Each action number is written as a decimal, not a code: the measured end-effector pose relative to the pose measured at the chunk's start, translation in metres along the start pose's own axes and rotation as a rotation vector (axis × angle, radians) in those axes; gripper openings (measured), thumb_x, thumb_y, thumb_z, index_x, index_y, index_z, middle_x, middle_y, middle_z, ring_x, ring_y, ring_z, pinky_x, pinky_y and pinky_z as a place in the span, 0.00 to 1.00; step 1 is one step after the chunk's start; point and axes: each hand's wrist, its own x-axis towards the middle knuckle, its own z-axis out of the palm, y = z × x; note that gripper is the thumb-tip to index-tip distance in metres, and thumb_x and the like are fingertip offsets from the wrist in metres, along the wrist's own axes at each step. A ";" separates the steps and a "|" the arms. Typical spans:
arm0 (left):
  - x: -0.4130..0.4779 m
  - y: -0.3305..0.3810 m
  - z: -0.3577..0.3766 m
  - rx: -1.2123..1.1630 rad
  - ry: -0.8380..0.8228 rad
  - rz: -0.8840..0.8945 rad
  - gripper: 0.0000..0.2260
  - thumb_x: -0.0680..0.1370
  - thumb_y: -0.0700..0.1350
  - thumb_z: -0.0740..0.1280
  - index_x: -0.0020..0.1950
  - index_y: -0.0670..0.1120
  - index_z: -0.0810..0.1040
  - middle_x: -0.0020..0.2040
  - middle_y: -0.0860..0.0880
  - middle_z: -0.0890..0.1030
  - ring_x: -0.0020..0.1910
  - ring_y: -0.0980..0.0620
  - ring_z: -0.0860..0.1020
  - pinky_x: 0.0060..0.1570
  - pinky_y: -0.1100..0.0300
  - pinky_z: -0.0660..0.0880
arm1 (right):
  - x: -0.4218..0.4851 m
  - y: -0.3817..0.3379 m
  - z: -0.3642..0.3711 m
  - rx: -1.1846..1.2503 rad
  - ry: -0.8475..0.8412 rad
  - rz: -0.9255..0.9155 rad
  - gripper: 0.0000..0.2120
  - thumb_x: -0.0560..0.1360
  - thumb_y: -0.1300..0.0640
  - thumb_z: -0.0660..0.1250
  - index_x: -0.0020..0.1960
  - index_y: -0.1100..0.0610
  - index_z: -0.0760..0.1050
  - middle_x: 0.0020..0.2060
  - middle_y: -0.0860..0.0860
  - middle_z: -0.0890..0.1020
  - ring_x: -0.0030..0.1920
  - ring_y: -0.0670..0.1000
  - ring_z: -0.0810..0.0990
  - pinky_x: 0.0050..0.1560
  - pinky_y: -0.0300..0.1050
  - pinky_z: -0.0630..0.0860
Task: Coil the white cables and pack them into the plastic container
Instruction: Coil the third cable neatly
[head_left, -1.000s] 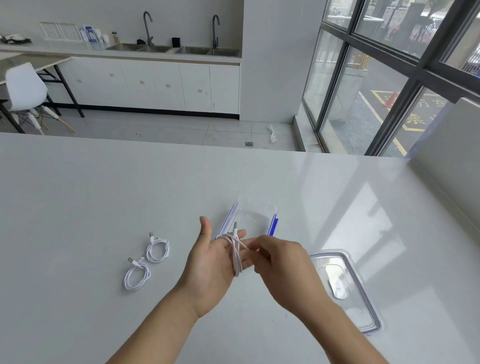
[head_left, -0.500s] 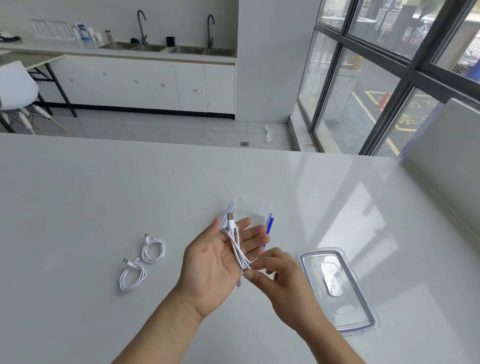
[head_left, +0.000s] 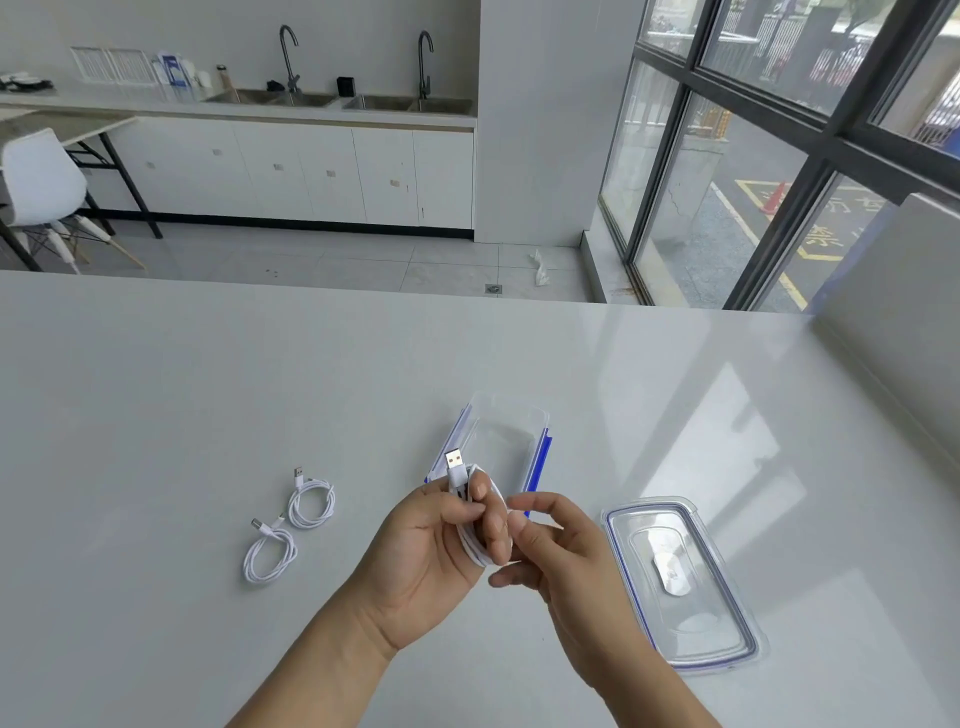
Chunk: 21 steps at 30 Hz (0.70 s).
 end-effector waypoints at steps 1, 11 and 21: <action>0.000 -0.001 0.000 0.013 -0.008 -0.007 0.04 0.71 0.33 0.64 0.41 0.41 0.76 0.33 0.40 0.78 0.31 0.44 0.78 0.39 0.55 0.77 | 0.000 -0.001 0.000 -0.022 -0.006 -0.013 0.08 0.76 0.53 0.71 0.53 0.54 0.84 0.39 0.59 0.87 0.39 0.55 0.84 0.43 0.46 0.82; 0.001 -0.001 0.011 0.078 -0.056 -0.100 0.07 0.74 0.33 0.63 0.45 0.38 0.81 0.45 0.34 0.85 0.45 0.37 0.85 0.48 0.49 0.82 | 0.004 -0.005 0.003 0.022 0.023 -0.085 0.13 0.69 0.52 0.75 0.50 0.57 0.88 0.35 0.51 0.86 0.39 0.48 0.82 0.42 0.36 0.78; 0.000 0.019 0.031 0.414 0.117 -0.149 0.09 0.74 0.31 0.63 0.39 0.38 0.83 0.43 0.32 0.85 0.41 0.38 0.85 0.41 0.53 0.81 | 0.003 0.008 0.013 0.182 0.053 -0.116 0.11 0.67 0.58 0.76 0.47 0.64 0.87 0.32 0.53 0.78 0.35 0.50 0.74 0.38 0.39 0.74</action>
